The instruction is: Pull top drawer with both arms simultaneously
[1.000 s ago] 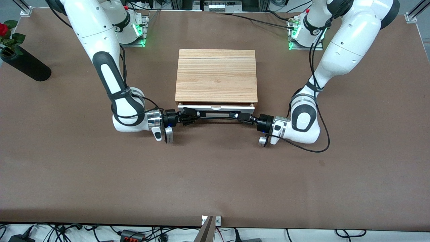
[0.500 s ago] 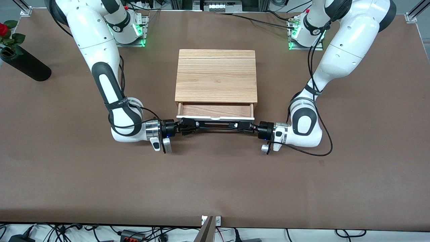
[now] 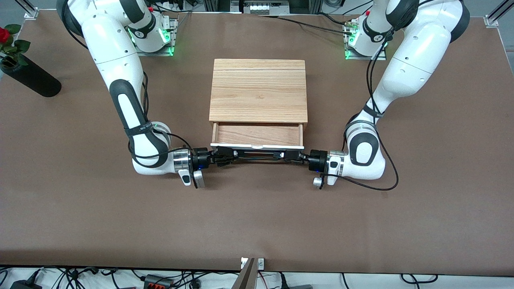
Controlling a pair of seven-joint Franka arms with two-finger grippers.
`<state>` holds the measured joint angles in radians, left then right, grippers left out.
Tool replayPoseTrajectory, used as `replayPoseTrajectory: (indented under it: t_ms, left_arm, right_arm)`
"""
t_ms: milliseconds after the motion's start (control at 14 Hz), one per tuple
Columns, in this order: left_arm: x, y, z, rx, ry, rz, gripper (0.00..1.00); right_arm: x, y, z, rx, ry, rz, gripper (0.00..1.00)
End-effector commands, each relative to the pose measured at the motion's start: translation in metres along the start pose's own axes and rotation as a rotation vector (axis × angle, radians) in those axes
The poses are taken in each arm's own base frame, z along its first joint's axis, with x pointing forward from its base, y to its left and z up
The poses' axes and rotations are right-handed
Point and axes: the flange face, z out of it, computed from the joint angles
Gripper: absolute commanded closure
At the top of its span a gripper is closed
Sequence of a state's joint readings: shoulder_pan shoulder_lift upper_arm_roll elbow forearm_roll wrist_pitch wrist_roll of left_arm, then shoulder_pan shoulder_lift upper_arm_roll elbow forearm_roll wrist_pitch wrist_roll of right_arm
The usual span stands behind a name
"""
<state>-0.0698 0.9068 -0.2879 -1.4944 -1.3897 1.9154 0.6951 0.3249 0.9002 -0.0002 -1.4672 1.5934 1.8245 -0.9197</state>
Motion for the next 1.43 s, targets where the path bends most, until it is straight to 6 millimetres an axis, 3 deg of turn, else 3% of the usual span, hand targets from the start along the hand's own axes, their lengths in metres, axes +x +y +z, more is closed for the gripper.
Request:
replayPoseTrajectory:
  t_ms: [0, 143, 214, 429, 571, 786, 1000, 1214, 1357]
  left_arm:
    - [0.016, 0.002, -0.015, 0.003, 0.056, -0.012, 0.84]
    - [0.016, 0.003, -0.015, 0.003, 0.056, -0.016, 0.41]
    - [0.016, 0.002, -0.015, 0.006, 0.056, -0.006, 0.04]
    - [0.017, 0.005, -0.019, 0.015, 0.058, 0.024, 0.00]
    - [0.031, 0.016, -0.042, 0.068, 0.065, 0.074, 0.00]
    - [0.046, 0.057, -0.061, 0.247, -0.017, 0.156, 0.00]
    - [0.046, 0.099, -0.089, 0.434, -0.052, 0.183, 0.00]
    - [0.031, 0.158, -0.123, 0.675, -0.120, 0.228, 0.00]
    - [0.018, 0.188, -0.158, 0.825, -0.154, 0.214, 0.00]
  right_arm:
    - [0.012, 0.015, -0.023, -0.042, 0.026, -0.049, 0.00]
    - [0.017, 0.011, -0.039, -0.062, 0.027, -0.055, 0.00]
    - [0.017, 0.012, -0.041, -0.064, 0.028, -0.055, 0.00]
    - [0.028, -0.020, -0.046, -0.071, 0.026, -0.037, 0.00]
    - [0.035, -0.044, -0.061, -0.151, -0.015, -0.010, 0.00]
    - [0.056, -0.083, -0.100, -0.357, -0.097, -0.044, 0.00]
    - [0.061, -0.114, -0.124, -0.599, -0.213, -0.099, 0.00]
    - [0.058, -0.130, -0.153, -0.891, -0.350, -0.156, 0.00]
    - [0.052, -0.142, -0.174, -1.067, -0.475, -0.190, 0.00]
